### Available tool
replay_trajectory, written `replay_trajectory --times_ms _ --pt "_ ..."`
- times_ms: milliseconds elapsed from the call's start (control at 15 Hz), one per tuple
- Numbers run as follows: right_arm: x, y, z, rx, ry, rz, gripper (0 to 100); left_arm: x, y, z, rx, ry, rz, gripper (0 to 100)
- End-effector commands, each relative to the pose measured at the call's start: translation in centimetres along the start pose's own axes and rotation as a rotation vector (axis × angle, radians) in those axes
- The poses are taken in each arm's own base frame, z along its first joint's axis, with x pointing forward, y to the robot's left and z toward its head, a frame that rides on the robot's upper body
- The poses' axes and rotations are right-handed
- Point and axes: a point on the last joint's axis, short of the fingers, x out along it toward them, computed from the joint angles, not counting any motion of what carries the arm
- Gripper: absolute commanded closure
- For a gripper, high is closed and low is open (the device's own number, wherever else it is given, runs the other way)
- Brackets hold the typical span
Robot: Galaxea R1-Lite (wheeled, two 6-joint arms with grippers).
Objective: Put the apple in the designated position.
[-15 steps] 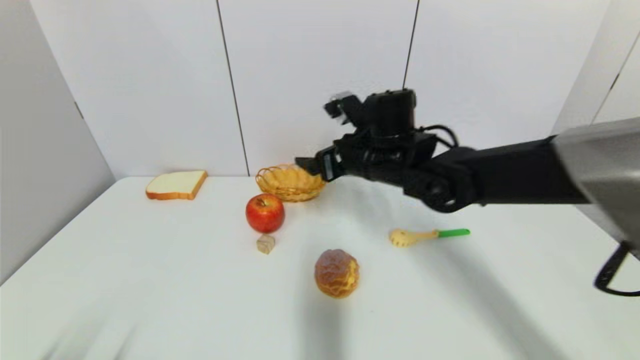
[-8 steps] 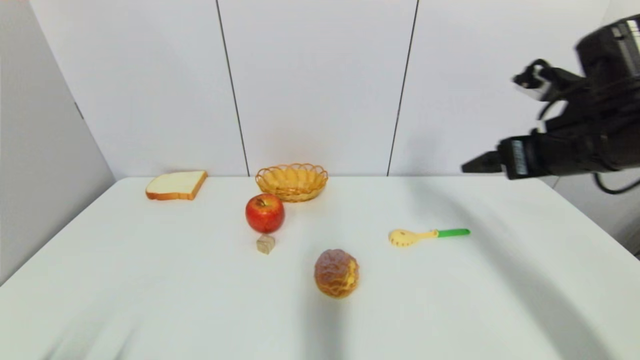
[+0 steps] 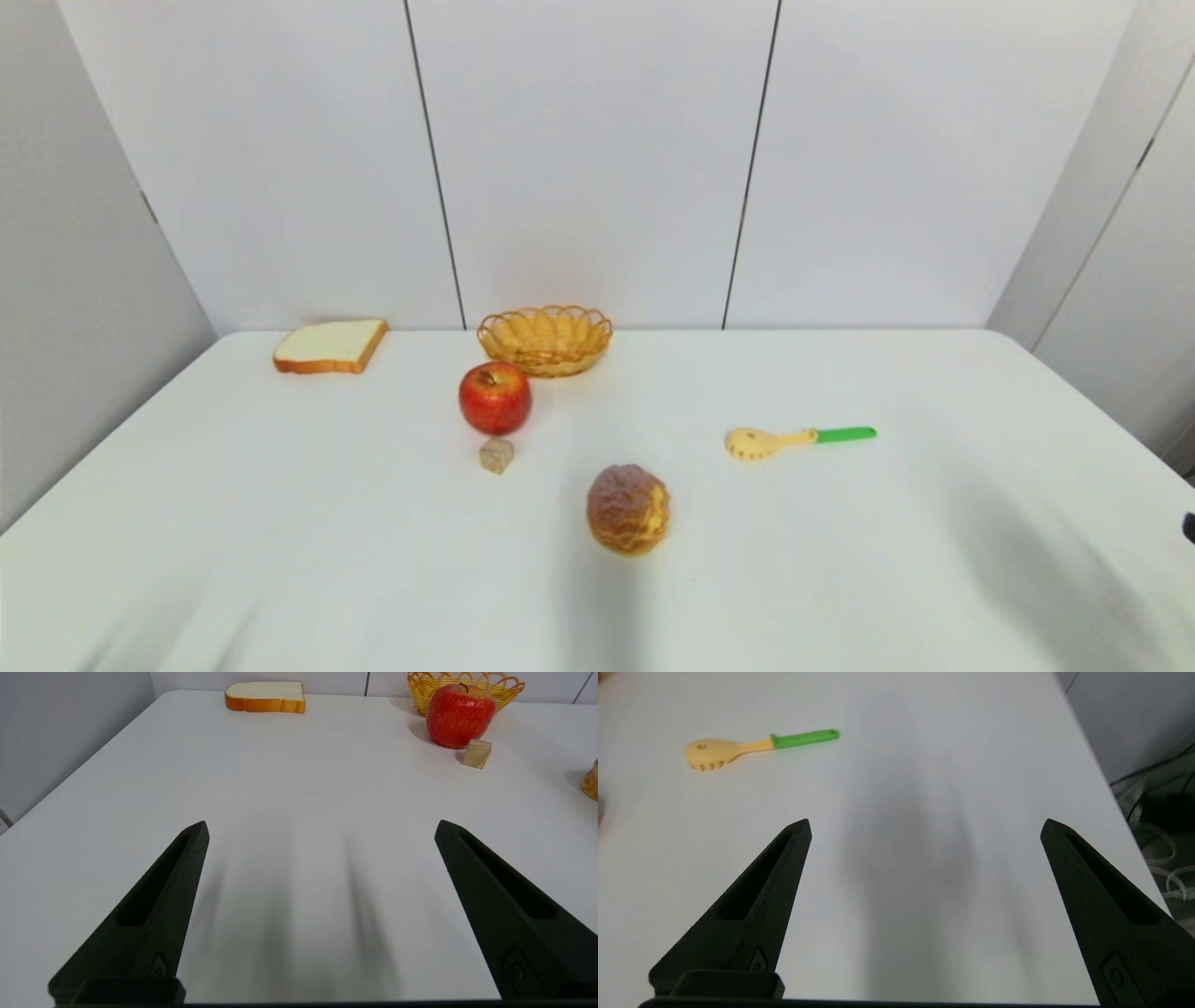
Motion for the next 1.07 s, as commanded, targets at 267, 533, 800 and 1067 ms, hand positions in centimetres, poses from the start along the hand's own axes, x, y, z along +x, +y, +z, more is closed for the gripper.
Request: replay_trajectory --times_ms 267,533,800,1067 --pt "-2.3 -0.1 -12.9 -0.043 -0.258 0.131 0 0.0 0.0 0.0 0.0 0.002 0.002 0" --pt "-3.0 -0.2 -13.7 0.006 -0.342 0.135 0 0.0 0.0 0.0 0.0 -0.001 0.0 0" --pt "-3.0 -0.3 -13.6 0.072 -0.34 0.112 0 0.0 0.0 0.0 0.0 -0.001 0.0 0" --pt "-3.1 -0.3 -13.6 0.067 -0.344 0.109 0 0.0 0.0 0.0 0.0 0.002 0.0 0"
